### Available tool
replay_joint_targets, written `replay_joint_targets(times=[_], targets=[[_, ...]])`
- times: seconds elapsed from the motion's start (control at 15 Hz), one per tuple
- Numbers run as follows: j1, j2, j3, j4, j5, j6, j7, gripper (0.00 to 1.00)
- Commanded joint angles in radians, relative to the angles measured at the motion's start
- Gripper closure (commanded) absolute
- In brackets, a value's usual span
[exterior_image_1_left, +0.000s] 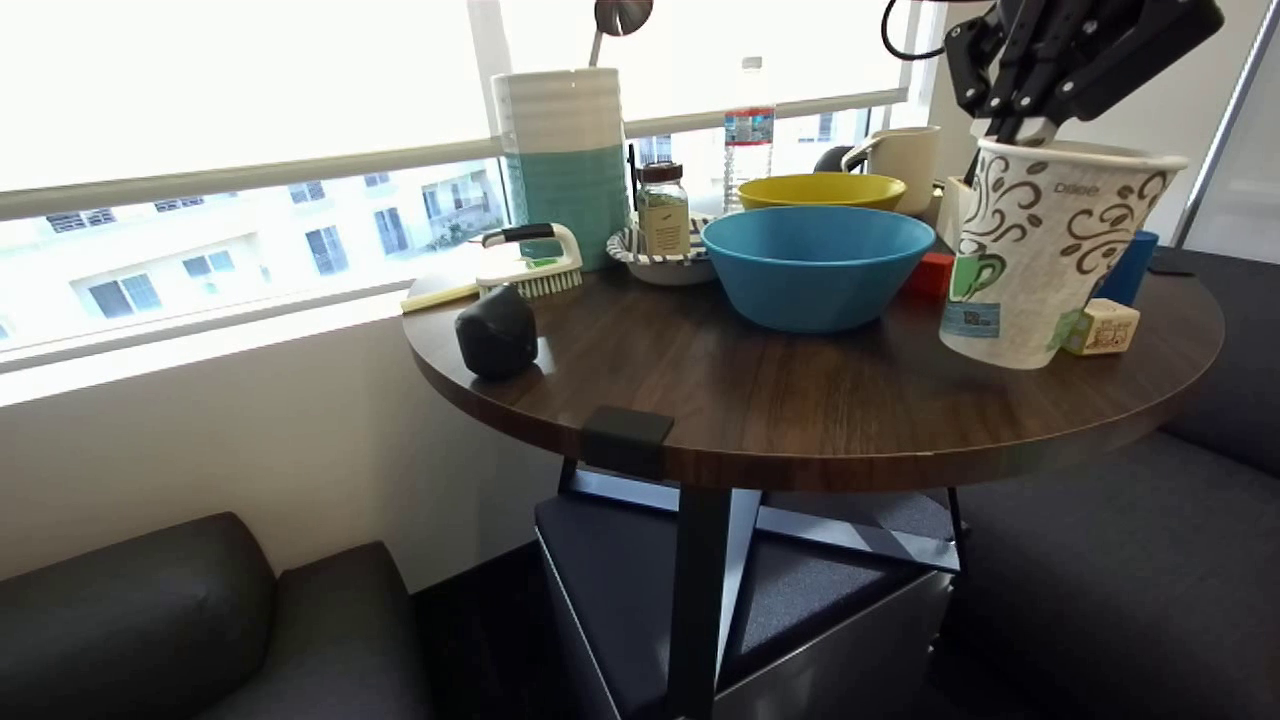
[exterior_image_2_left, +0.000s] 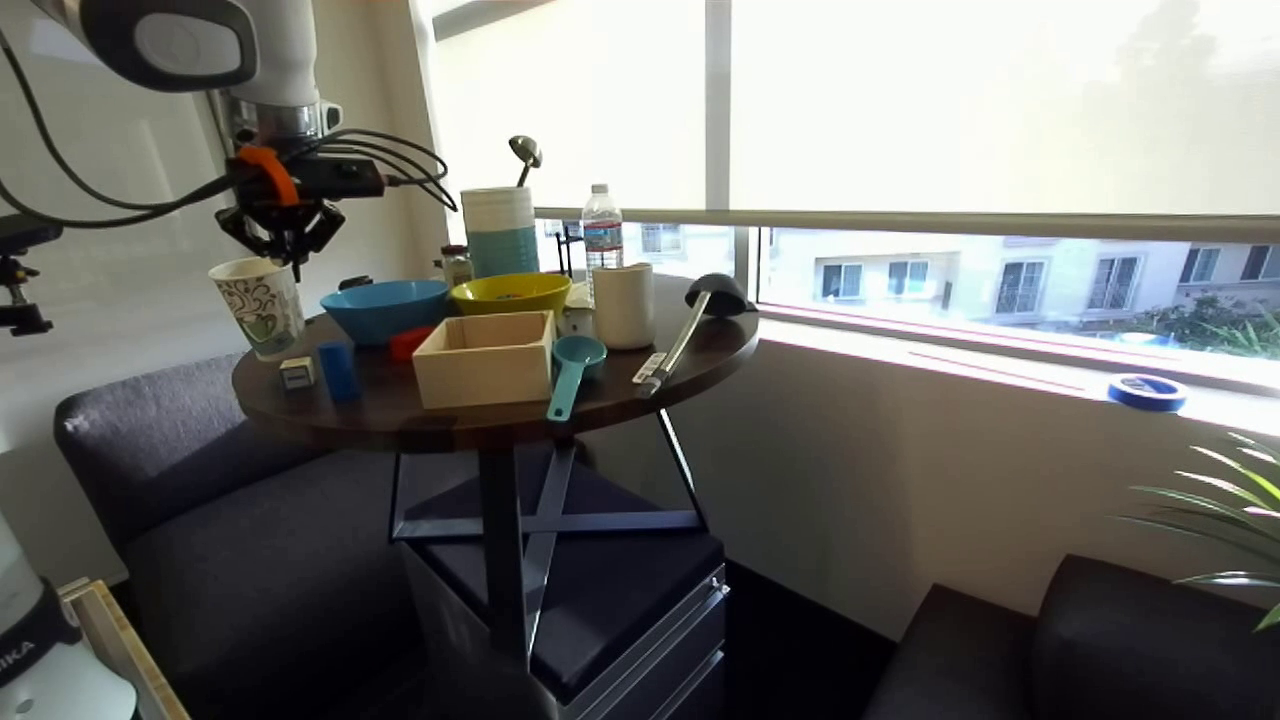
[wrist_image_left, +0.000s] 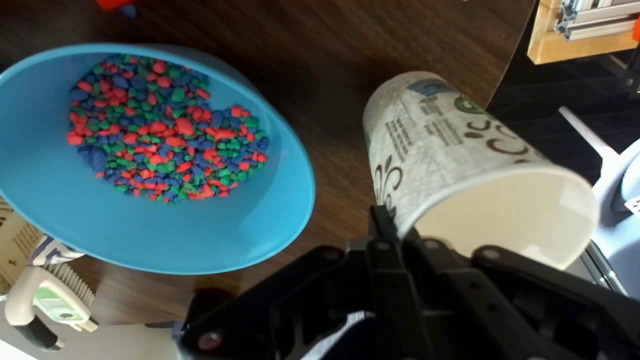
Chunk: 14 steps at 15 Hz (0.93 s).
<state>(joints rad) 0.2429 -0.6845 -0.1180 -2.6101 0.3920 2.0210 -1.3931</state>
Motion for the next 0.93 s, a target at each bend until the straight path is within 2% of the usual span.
replay_joint_targets(times=[0.0, 0.07, 0.13, 0.2, 0.33, 0.73, 0.87], targets=[[-0.017, -0.002, 0.003, -0.026, 0.006, 0.005, 0.018, 0.99], [-0.017, -0.001, 0.001, -0.028, 0.006, 0.005, 0.015, 0.99], [-0.012, -0.001, -0.004, -0.030, 0.012, 0.014, -0.001, 0.72], [-0.004, -0.003, -0.016, -0.032, 0.026, 0.012, -0.019, 0.70], [-0.009, -0.016, -0.009, -0.019, 0.012, 0.003, -0.010, 0.58], [-0.031, -0.112, 0.049, 0.065, -0.076, -0.068, 0.082, 0.16], [-0.045, -0.146, 0.067, 0.099, -0.096, -0.122, 0.176, 0.02]])
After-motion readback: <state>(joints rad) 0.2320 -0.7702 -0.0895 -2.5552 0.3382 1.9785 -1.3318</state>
